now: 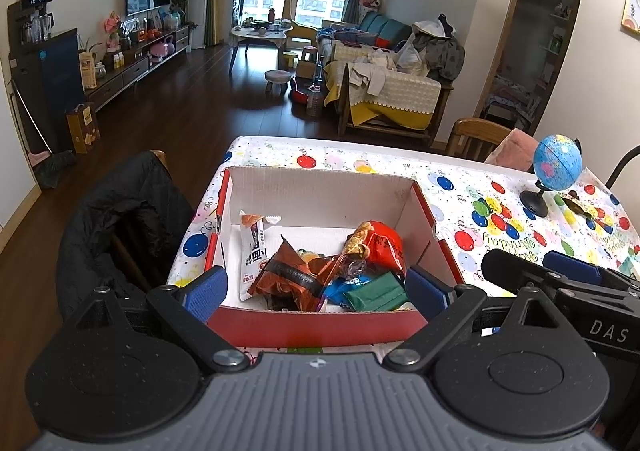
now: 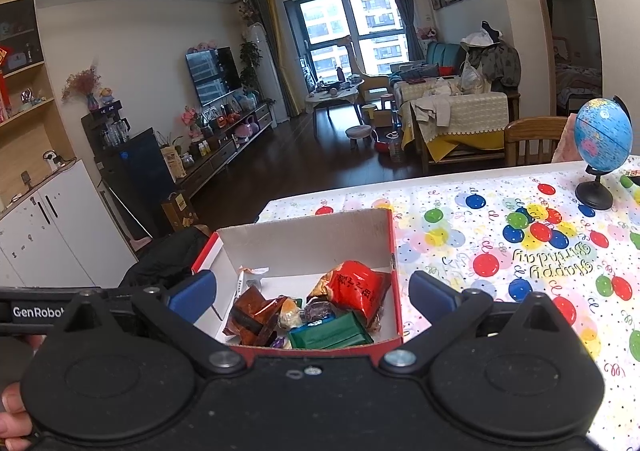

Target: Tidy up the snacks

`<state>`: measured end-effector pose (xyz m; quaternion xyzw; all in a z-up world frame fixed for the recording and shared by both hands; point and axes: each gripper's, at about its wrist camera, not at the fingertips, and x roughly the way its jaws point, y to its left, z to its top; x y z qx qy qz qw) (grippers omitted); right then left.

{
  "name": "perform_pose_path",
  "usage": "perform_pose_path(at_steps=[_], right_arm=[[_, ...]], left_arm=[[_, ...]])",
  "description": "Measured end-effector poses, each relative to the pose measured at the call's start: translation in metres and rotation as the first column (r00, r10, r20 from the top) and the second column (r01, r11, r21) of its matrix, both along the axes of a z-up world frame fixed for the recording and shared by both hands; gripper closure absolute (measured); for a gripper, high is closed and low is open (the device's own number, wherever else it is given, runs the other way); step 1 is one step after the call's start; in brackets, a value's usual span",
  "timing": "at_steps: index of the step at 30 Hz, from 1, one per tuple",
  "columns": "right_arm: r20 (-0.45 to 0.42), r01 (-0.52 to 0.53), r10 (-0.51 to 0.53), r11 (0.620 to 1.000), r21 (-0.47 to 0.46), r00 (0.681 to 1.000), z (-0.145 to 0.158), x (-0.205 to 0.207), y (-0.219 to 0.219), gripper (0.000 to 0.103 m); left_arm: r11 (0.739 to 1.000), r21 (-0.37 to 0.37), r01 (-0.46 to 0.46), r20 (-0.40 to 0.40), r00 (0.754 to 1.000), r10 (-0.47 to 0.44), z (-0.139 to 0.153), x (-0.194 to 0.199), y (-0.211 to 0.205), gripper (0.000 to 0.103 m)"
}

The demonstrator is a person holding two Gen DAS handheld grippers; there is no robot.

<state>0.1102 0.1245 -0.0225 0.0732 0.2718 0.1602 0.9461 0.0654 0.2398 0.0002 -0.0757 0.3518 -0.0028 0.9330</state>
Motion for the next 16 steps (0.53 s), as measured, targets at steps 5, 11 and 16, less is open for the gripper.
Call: perform_pose_path(at_steps=[5, 11, 16], right_arm=[[-0.006, 0.001, -0.001, 1.0, -0.001, 1.0, 0.001, -0.002, -0.003, 0.0], [-0.028, 0.009, -0.009, 1.0, -0.002, 1.0, -0.004, -0.005, -0.006, 0.0], [-0.056, 0.009, -0.009, 1.0, -0.002, 0.998, -0.011, -0.008, -0.007, 0.0]], left_arm=[[1.0, 0.001, 0.001, -0.011, 1.0, -0.001, -0.003, -0.002, 0.0, 0.007], [1.0, 0.001, -0.016, -0.041, 0.999, 0.016, -0.01, -0.002, 0.001, 0.007], [1.0, -0.003, -0.018, -0.068, 0.998, 0.018, -0.018, -0.003, 0.002, 0.007]])
